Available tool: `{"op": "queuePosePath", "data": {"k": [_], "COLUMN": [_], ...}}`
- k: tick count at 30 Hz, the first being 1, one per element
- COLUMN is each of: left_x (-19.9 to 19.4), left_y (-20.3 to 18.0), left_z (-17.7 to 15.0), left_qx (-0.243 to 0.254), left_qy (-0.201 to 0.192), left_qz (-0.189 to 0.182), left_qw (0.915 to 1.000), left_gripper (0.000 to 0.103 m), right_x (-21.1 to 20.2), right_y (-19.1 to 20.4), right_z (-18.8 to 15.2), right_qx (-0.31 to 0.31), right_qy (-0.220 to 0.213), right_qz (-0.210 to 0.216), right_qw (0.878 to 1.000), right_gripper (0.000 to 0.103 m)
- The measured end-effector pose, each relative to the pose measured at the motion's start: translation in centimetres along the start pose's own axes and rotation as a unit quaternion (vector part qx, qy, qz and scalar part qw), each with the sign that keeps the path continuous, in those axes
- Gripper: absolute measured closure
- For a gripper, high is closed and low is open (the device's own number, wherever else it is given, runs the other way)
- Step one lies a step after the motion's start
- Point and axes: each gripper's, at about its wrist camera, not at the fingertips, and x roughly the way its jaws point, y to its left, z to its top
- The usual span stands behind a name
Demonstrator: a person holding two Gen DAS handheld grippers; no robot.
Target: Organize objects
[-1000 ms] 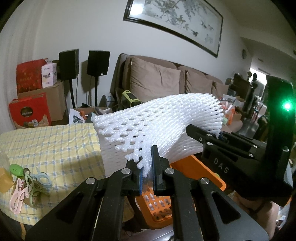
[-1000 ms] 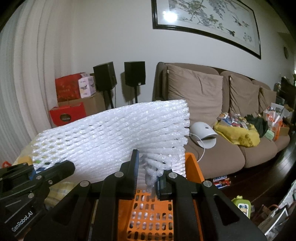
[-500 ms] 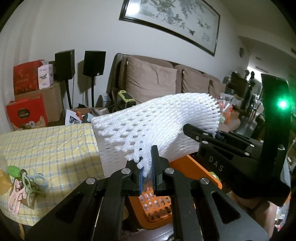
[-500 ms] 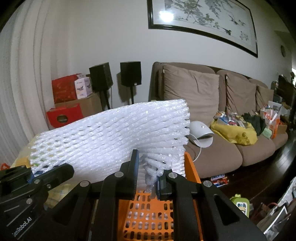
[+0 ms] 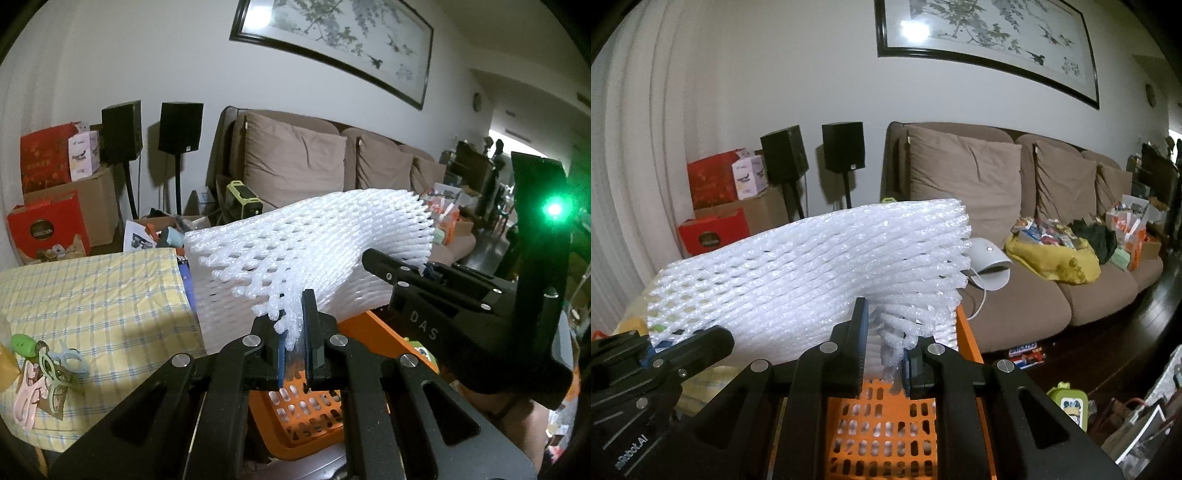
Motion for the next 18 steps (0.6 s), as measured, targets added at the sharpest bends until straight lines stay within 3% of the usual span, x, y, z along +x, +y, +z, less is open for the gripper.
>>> {"op": "queuePosePath", "data": {"k": [18], "left_x": [0.6], "left_y": [-1.5], "left_z": [0.0], "left_qx": [0.003], "left_qy": [0.005], "left_qz": [-0.012], "left_qw": [0.9999], "left_gripper": [0.096], "right_x": [0.1], "right_y": [-1.7], "right_z": [-0.3], "right_qx": [0.015], "right_qy": [0.005], "right_qz": [-0.012], "right_qw": [1.0], "right_gripper": [0.089]}}
